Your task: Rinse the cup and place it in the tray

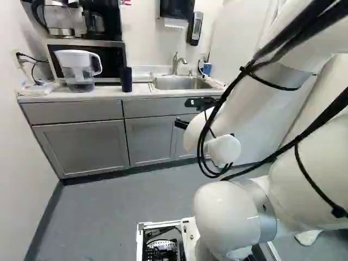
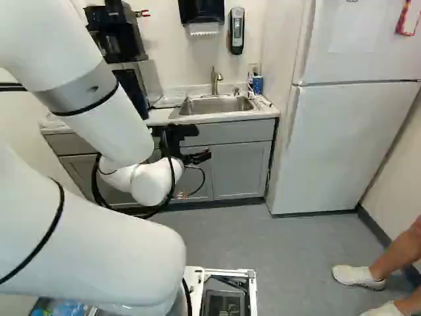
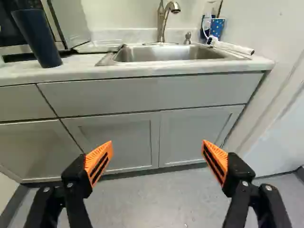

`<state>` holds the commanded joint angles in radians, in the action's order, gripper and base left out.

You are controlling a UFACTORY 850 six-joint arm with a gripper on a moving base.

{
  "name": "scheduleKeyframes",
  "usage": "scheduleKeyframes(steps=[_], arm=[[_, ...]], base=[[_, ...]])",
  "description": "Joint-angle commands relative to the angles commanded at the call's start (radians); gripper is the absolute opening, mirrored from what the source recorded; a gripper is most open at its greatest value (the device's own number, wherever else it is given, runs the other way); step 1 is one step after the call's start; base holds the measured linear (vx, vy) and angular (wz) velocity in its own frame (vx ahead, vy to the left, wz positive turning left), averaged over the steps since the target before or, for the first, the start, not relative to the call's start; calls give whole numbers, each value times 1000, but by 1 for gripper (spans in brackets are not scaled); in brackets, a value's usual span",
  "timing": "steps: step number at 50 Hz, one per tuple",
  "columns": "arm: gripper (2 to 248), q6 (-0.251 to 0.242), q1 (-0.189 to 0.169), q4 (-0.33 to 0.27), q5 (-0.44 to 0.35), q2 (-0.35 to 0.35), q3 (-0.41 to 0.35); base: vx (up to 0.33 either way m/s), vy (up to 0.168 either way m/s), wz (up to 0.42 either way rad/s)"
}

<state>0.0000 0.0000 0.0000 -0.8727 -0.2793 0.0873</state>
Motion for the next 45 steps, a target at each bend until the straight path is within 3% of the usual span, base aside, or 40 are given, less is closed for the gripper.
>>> scheduleKeyframes(steps=[45], arm=[[247,0,-2,0,0,-4,4]], base=[[0,0,0]])
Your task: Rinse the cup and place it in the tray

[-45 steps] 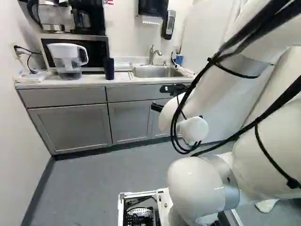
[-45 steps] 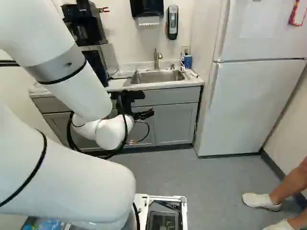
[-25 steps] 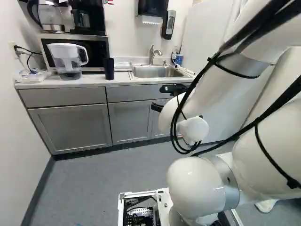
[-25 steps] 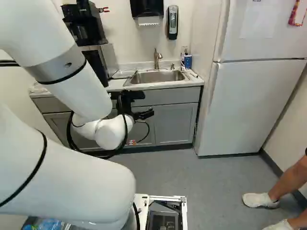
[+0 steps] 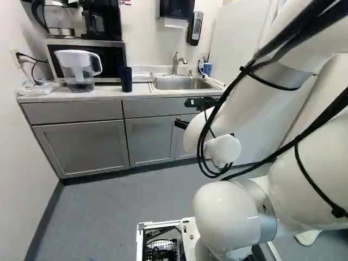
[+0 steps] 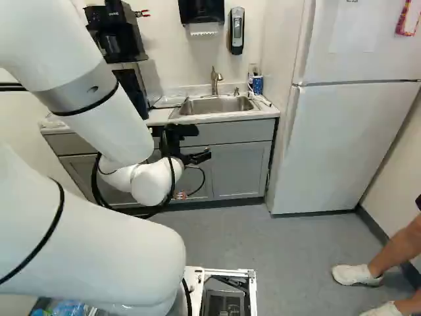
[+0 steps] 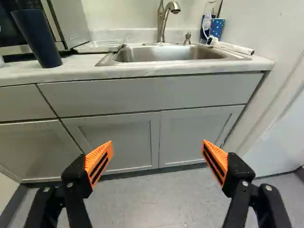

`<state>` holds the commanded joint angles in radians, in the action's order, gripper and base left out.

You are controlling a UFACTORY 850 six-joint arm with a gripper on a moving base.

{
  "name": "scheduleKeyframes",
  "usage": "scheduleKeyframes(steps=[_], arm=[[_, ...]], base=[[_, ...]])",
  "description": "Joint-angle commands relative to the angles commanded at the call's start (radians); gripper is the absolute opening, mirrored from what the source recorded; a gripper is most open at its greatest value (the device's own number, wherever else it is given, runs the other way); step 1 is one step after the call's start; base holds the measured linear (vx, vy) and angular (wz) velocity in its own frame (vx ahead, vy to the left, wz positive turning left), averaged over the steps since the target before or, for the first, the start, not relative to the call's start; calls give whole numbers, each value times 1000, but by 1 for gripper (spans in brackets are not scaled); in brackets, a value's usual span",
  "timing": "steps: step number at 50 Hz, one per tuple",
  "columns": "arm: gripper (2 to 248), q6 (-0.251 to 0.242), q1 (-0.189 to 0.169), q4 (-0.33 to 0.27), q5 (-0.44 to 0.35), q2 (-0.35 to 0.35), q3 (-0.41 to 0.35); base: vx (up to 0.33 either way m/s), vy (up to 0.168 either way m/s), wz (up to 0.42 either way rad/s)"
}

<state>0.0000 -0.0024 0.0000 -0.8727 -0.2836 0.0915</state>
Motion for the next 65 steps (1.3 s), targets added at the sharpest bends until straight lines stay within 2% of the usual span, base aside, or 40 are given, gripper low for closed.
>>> scheduleKeyframes(steps=[33,65], arm=[[247,0,-39,0,0,-17,67],[247,0,-43,0,0,-19,142]], base=[[0,0,0],[0,0,0]])
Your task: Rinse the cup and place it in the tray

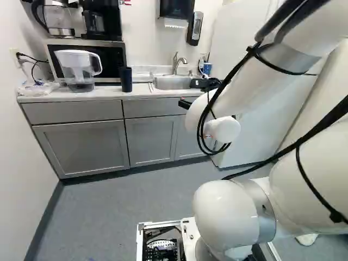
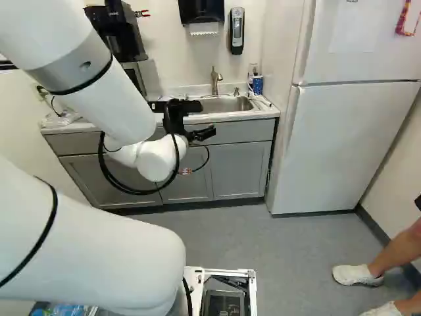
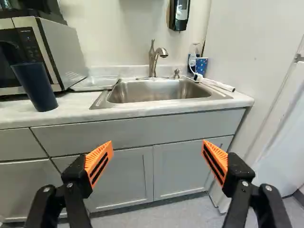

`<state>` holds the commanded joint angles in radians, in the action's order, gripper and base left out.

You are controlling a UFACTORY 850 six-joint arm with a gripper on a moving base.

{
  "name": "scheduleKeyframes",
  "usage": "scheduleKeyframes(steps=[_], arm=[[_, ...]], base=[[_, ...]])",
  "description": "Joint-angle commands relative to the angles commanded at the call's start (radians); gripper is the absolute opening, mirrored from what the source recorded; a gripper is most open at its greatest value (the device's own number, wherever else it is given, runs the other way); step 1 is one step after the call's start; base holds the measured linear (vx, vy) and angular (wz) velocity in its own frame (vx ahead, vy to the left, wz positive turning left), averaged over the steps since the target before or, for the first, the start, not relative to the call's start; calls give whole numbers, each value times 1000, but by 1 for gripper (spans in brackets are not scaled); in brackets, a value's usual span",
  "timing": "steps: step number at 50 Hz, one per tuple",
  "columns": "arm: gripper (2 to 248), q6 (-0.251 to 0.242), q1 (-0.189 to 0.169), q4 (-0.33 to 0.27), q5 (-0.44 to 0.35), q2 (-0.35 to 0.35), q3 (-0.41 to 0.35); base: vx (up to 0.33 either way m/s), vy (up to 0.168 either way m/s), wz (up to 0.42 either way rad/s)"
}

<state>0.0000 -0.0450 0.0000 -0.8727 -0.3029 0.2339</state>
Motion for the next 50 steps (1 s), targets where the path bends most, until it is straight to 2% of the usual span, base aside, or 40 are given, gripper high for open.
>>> scheduleKeyframes(steps=[21,50], arm=[[247,0,1,0,6,5,54],[247,0,3,0,79,10,124]], base=[[0,0,0],[0,0,0]])
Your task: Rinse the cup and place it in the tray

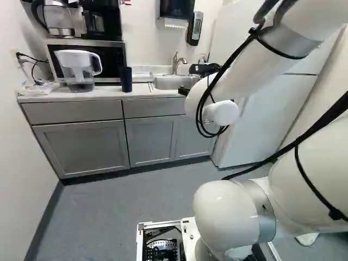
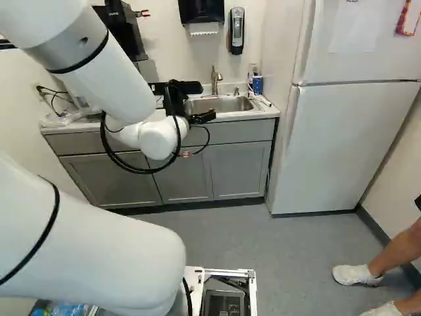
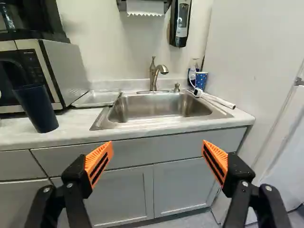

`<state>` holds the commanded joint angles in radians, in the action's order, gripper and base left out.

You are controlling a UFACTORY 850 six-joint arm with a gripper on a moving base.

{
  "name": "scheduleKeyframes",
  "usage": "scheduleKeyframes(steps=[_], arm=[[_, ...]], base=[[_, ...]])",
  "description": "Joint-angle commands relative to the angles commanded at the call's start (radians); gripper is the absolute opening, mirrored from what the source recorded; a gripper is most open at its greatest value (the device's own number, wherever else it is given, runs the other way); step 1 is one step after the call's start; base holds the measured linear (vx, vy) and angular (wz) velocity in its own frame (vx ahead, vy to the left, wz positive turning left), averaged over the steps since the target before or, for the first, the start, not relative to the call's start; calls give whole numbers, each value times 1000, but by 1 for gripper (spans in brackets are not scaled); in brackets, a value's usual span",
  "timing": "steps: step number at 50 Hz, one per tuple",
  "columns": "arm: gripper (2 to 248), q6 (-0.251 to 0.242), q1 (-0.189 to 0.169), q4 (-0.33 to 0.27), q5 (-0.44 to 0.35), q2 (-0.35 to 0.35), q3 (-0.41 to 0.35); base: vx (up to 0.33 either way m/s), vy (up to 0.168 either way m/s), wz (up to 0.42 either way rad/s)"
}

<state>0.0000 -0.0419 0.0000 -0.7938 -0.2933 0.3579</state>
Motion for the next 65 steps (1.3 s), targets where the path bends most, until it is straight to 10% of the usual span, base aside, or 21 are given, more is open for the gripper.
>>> scheduleKeyframes(steps=[65], arm=[[247,0,3,0,98,9,151]], base=[[0,0,0]])
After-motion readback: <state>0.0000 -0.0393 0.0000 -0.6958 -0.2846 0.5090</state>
